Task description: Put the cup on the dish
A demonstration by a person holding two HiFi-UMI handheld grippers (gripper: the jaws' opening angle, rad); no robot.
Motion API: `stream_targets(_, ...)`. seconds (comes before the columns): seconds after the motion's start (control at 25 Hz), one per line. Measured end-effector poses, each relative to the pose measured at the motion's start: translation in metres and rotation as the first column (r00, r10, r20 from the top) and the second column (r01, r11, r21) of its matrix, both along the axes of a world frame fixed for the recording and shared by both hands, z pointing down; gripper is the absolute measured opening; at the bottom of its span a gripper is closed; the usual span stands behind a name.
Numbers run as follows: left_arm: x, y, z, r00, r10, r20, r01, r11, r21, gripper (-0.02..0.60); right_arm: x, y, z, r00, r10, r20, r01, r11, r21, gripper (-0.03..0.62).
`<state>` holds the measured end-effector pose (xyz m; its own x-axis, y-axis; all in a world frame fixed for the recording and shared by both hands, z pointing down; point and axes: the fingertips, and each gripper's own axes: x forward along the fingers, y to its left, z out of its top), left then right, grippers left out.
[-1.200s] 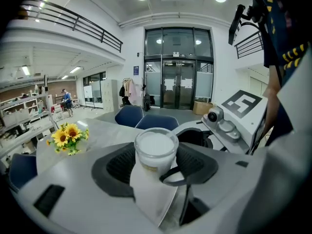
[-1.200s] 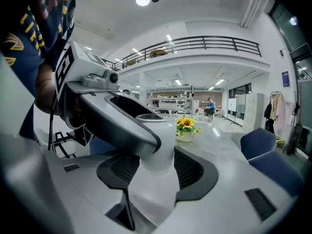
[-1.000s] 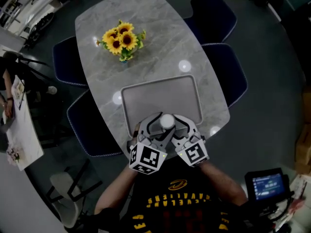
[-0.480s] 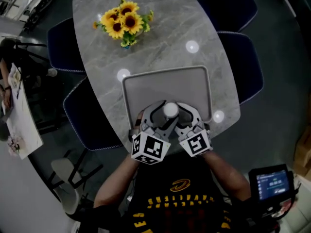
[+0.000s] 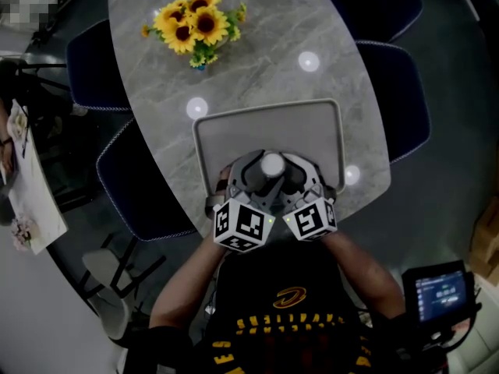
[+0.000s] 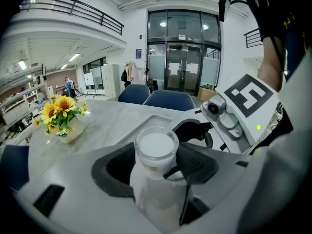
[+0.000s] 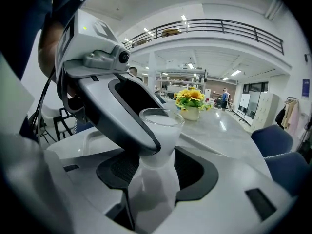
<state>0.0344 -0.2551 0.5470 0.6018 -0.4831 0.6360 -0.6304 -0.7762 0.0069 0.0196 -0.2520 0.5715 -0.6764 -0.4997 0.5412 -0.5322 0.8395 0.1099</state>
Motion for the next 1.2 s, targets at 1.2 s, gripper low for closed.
stream_targets(1.2,0.000,-0.002,0.025,0.997,0.023,0.075,-0.022,1.000,-0.020,0.262,0.004,-0.004,0.025,0.972,-0.036,-0.231,0.045,0.998,0.036,0.230)
